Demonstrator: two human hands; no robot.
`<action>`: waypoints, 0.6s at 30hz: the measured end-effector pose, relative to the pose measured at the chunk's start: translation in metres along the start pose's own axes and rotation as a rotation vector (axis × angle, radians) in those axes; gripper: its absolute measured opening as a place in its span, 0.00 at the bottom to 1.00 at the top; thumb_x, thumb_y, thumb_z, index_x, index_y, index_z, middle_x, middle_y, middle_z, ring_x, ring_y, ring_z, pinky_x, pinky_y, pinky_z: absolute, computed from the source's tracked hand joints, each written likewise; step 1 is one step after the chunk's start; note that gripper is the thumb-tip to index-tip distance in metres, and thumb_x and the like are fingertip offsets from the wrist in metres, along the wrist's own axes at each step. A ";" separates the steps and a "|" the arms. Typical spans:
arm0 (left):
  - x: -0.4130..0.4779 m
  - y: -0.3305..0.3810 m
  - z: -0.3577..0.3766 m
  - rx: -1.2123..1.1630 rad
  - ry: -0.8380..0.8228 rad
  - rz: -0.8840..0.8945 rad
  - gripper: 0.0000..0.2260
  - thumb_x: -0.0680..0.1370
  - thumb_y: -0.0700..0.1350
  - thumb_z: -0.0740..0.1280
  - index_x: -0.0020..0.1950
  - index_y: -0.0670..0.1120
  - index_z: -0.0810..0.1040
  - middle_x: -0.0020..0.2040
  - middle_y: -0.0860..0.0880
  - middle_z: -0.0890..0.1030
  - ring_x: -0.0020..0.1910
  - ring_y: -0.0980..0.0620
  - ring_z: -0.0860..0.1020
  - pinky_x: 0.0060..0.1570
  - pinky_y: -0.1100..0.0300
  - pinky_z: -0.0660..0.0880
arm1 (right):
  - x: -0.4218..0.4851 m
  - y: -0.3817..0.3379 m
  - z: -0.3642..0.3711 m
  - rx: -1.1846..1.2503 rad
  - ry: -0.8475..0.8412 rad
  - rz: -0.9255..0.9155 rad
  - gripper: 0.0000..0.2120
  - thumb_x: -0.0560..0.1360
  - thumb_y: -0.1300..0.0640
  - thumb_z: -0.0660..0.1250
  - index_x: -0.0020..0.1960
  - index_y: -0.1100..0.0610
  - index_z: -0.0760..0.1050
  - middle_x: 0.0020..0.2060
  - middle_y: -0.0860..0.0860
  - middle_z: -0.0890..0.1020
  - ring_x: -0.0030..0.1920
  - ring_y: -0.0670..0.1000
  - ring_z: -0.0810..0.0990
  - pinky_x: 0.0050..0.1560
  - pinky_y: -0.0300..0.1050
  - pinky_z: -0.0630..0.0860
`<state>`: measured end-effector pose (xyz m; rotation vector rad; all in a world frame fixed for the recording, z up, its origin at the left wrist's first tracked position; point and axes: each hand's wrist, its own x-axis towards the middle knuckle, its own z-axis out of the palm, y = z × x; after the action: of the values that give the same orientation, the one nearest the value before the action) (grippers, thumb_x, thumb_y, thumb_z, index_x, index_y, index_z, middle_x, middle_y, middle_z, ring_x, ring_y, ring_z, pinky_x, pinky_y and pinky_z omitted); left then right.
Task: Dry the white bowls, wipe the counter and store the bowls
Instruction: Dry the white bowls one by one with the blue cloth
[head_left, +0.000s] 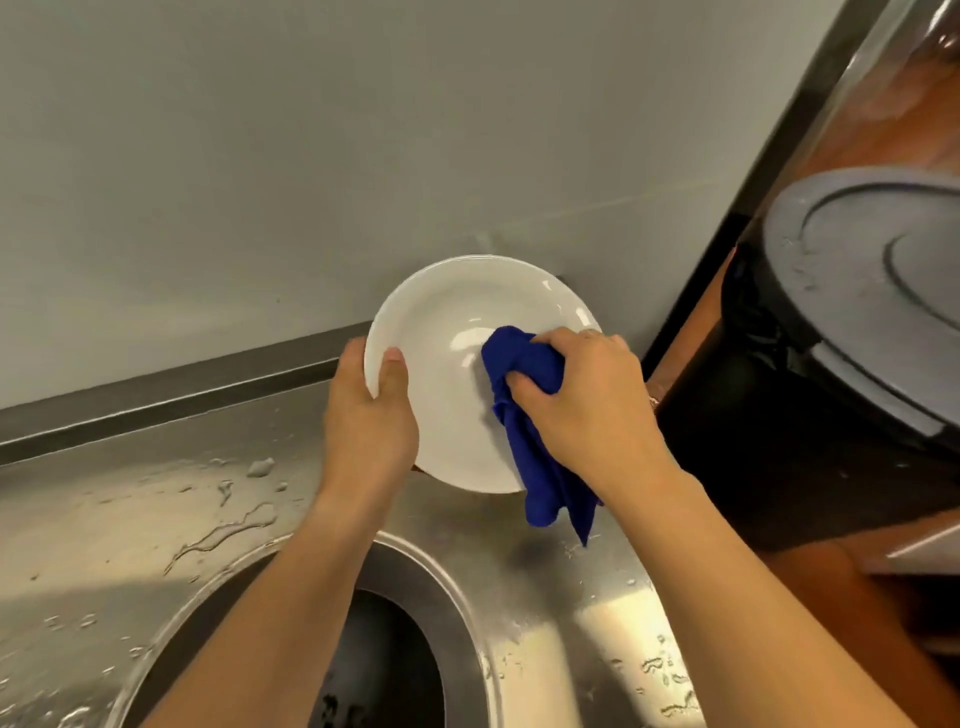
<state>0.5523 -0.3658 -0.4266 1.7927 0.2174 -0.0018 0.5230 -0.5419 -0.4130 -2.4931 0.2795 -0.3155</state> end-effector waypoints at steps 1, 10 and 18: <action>0.005 -0.008 0.003 0.073 0.004 0.032 0.07 0.88 0.53 0.58 0.59 0.66 0.71 0.50 0.64 0.79 0.47 0.58 0.82 0.30 0.66 0.78 | 0.004 0.005 0.005 -0.009 -0.019 0.000 0.14 0.77 0.50 0.69 0.62 0.52 0.79 0.50 0.50 0.81 0.54 0.52 0.74 0.49 0.41 0.69; 0.028 -0.039 0.009 0.564 0.018 0.139 0.15 0.87 0.49 0.64 0.74 0.50 0.74 0.64 0.46 0.79 0.56 0.48 0.78 0.44 0.59 0.77 | 0.017 0.033 0.036 -0.044 -0.100 0.019 0.13 0.76 0.50 0.69 0.58 0.54 0.81 0.44 0.51 0.82 0.49 0.56 0.78 0.47 0.45 0.74; 0.029 -0.039 0.015 0.571 0.066 0.136 0.18 0.86 0.50 0.65 0.76 0.51 0.71 0.67 0.48 0.81 0.63 0.45 0.81 0.58 0.48 0.81 | 0.022 0.035 0.045 -0.097 -0.043 -0.015 0.15 0.77 0.49 0.69 0.60 0.54 0.80 0.46 0.51 0.81 0.51 0.56 0.77 0.49 0.46 0.72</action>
<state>0.5770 -0.3674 -0.4714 2.3763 0.1484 0.1012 0.5529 -0.5515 -0.4662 -2.5953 0.2642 -0.2601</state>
